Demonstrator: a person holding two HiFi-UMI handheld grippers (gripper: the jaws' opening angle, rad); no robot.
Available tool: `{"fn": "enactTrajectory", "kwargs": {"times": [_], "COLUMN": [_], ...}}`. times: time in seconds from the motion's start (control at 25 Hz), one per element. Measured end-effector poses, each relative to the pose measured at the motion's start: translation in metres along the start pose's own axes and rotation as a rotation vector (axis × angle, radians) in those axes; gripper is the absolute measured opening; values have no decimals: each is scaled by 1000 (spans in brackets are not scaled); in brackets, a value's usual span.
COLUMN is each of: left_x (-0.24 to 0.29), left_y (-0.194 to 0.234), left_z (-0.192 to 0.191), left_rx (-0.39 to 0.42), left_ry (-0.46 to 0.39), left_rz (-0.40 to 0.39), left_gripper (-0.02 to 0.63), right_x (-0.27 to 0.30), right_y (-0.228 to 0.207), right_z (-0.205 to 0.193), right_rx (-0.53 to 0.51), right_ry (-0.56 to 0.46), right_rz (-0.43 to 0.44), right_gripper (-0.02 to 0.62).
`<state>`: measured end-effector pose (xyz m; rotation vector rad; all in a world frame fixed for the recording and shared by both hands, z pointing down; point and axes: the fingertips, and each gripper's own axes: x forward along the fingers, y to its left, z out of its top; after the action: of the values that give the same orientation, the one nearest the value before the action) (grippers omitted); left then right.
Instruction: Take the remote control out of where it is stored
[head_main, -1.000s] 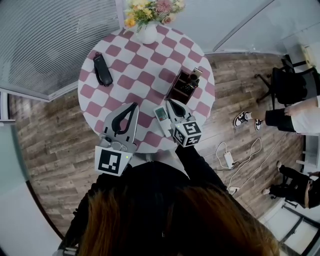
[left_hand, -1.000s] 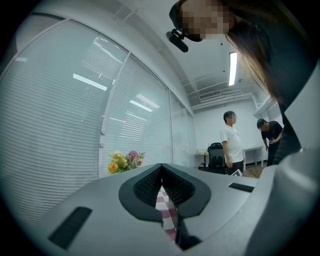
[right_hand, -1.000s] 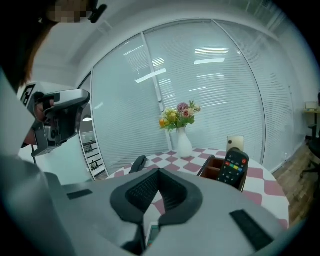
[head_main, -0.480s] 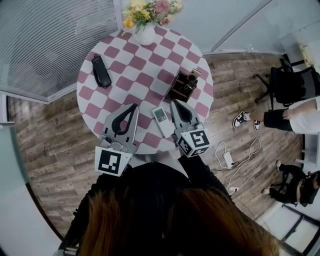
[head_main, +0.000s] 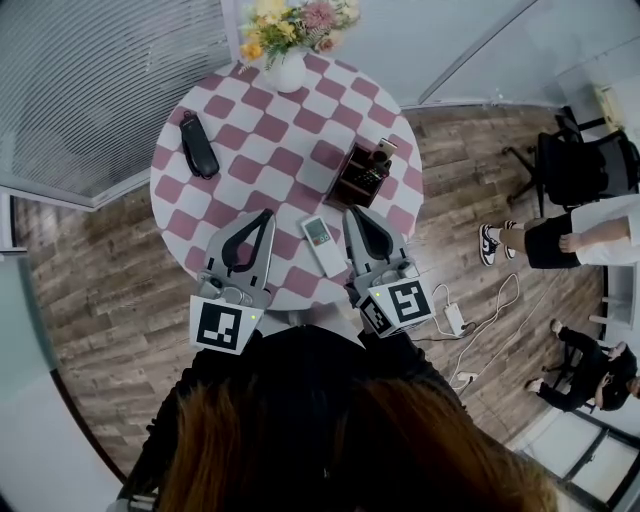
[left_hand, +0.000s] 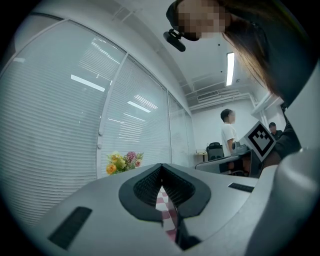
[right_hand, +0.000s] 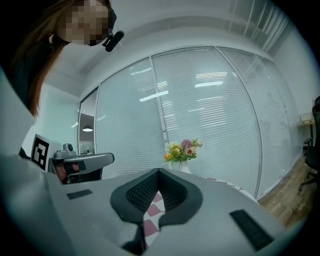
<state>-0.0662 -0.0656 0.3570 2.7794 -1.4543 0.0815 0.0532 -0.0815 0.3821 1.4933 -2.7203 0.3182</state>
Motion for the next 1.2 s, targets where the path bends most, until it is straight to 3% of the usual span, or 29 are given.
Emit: {"fn": "enactTrajectory", "kwargs": {"times": [0.84, 1.2], "left_x": [2, -1], "left_y": [0, -3], "left_z": [3, 5], "left_rx": [4, 6], "left_ry": [-13, -14], "left_rz": [-1, -7], "left_gripper": [9, 9], "right_x": [0, 11], "right_y": [-24, -65], "right_z": [-9, -17], "right_rx": [70, 103], "right_ry": [60, 48], "right_rz": [-103, -230], "right_gripper": [15, 15]}}
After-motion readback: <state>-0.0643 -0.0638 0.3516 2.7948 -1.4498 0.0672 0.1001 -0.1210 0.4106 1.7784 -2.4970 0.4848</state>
